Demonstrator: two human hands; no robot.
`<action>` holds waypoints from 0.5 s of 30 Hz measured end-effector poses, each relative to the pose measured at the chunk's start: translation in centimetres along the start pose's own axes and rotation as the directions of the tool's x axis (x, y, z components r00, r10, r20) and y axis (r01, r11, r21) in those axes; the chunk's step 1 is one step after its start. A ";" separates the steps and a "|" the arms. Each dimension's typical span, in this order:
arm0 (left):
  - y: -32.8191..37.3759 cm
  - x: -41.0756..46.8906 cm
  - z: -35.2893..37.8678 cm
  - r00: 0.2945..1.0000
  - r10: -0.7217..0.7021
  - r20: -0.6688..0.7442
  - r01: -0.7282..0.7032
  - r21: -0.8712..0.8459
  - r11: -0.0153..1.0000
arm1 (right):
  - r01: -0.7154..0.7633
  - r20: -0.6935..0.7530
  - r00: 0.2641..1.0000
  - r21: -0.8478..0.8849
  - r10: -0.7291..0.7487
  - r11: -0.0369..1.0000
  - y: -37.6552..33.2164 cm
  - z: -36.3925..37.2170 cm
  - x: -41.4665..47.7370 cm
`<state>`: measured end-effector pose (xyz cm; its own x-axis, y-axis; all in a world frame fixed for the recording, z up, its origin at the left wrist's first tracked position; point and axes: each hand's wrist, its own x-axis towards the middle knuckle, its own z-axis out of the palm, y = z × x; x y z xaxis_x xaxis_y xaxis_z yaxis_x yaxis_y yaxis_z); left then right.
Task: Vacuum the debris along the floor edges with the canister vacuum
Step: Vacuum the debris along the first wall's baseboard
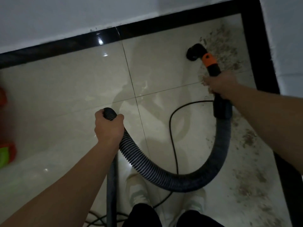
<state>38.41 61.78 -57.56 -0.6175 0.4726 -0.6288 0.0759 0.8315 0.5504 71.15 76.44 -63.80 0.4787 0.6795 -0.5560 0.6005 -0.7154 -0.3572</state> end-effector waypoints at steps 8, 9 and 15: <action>-0.2 -2.3 -1.1 0.998 -0.013 0.068 0.014 -0.019 1.000 | 0.057 0.131 0.991 -0.192 -0.032 0.980 4.2 0.5 -6.2; -0.2 -3.2 -1.5 0.997 -0.013 0.079 0.013 -0.002 1.000 | 0.034 0.167 0.986 -0.194 -0.001 0.980 5.2 0.0 -7.8; 0.0 -7.5 -5.2 0.991 -0.102 0.092 0.101 0.018 0.995 | -0.183 0.445 0.884 0.050 0.142 0.982 6.9 -6.3 -12.9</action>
<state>38.98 56.77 -50.02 -0.5474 0.4100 -0.7296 0.0277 0.8802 0.4739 73.12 63.75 -54.38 0.2241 0.4267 -0.8762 0.4701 -0.8349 -0.2864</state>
